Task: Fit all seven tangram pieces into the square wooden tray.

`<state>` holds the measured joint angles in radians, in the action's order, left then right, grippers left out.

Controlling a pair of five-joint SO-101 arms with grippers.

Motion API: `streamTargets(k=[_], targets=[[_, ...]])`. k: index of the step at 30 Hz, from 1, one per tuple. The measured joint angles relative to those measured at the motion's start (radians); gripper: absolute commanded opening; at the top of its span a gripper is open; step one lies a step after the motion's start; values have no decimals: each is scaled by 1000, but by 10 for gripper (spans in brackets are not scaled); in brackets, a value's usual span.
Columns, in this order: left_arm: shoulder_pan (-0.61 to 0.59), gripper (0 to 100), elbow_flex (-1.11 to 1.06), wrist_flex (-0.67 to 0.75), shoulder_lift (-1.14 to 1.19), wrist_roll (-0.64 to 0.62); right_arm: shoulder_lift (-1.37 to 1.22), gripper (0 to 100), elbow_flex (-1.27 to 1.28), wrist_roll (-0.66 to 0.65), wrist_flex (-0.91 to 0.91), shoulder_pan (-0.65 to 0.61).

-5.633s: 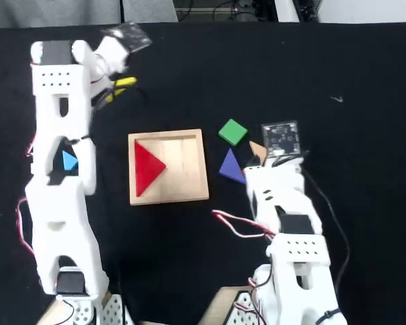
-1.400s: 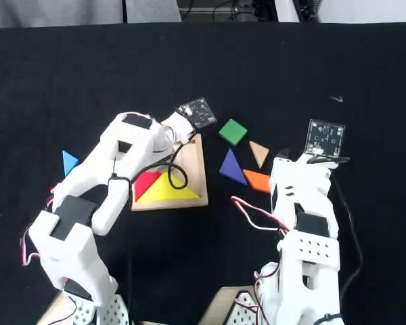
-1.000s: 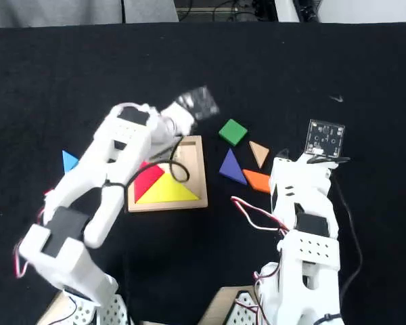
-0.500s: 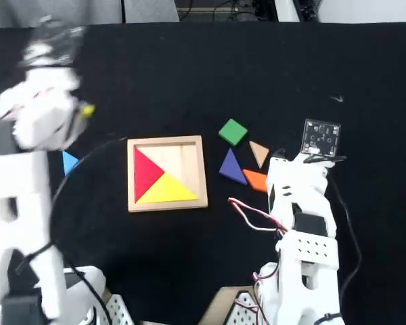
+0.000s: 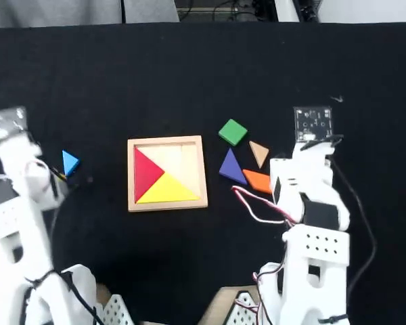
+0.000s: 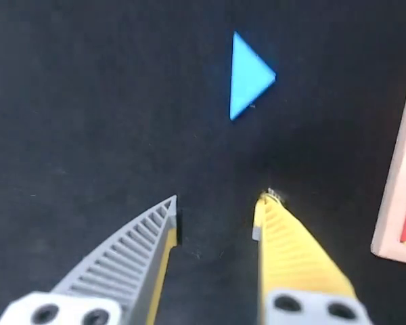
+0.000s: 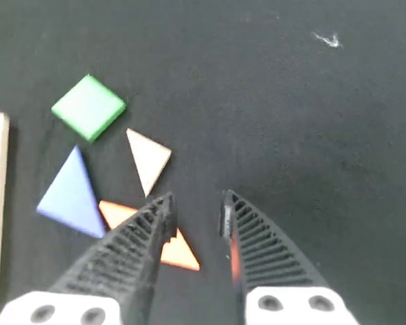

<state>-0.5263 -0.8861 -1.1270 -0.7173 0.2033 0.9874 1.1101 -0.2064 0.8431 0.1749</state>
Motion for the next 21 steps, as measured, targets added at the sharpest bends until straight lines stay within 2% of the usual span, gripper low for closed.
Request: streamTargets(k=[3, 6, 10, 15, 21], targets=[[28, 191, -158, 103, -29, -14, 0, 182, -55, -81, 97, -2], [57, 191, -226, 169, -34, -55, -37, 249, -69, -235, 189, -21], [64, 191, -313, 290, -37, -112, -176, 250, -69, -471, 245, -52], [64, 191, -385, 405, -37, -121, -367, 253, -127, -594, 229, -72], [64, 191, -400, 422, -37, -121, -614, 251, -238, -689, 192, -109]])
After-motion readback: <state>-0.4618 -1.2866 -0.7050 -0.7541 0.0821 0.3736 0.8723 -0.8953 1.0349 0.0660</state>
